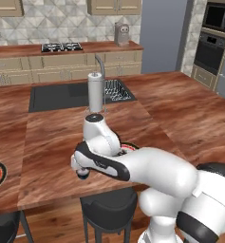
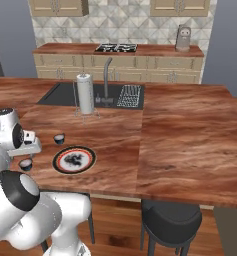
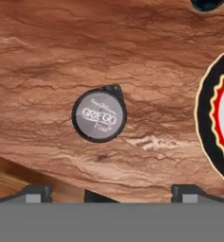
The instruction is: Place two yogurt containers on each plate.
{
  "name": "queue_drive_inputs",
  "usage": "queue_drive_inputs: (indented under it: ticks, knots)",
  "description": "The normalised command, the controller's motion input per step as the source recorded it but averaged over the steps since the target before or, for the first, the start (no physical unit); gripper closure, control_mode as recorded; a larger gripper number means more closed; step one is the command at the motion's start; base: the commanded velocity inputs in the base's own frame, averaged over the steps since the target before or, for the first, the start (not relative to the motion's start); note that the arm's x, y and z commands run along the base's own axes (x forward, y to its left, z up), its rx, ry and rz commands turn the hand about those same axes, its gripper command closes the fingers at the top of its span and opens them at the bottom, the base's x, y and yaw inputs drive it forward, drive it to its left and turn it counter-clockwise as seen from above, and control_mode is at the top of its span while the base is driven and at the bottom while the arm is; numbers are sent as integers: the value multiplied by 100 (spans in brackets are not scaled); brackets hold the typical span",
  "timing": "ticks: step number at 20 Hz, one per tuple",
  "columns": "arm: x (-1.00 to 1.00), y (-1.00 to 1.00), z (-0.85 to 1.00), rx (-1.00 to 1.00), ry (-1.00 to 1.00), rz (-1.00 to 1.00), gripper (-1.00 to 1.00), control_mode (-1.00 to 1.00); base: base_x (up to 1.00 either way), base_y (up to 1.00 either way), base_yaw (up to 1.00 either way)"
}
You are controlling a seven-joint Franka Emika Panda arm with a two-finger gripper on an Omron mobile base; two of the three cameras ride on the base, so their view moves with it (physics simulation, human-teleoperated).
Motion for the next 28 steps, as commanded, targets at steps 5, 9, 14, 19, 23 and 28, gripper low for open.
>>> queue_drive_inputs:
  ticks: [5,9,14,19,23,28]
  knots:
    - [16,21,-23,-9,6,-2,-100,-100,0,0,0]
    - [29,15,-25,-2,10,-2,-100,-100,0,0,0]
    - [38,11,-43,0,3,-2,-100,-100,0,0,0]
    - [19,7,-38,0,2,-1,-100,-100,0,0,0]
    - [11,20,-29,0,0,0,-100,-100,0,0,0]
    - [-4,21,-4,0,0,0,-100,-100,0,0,0]
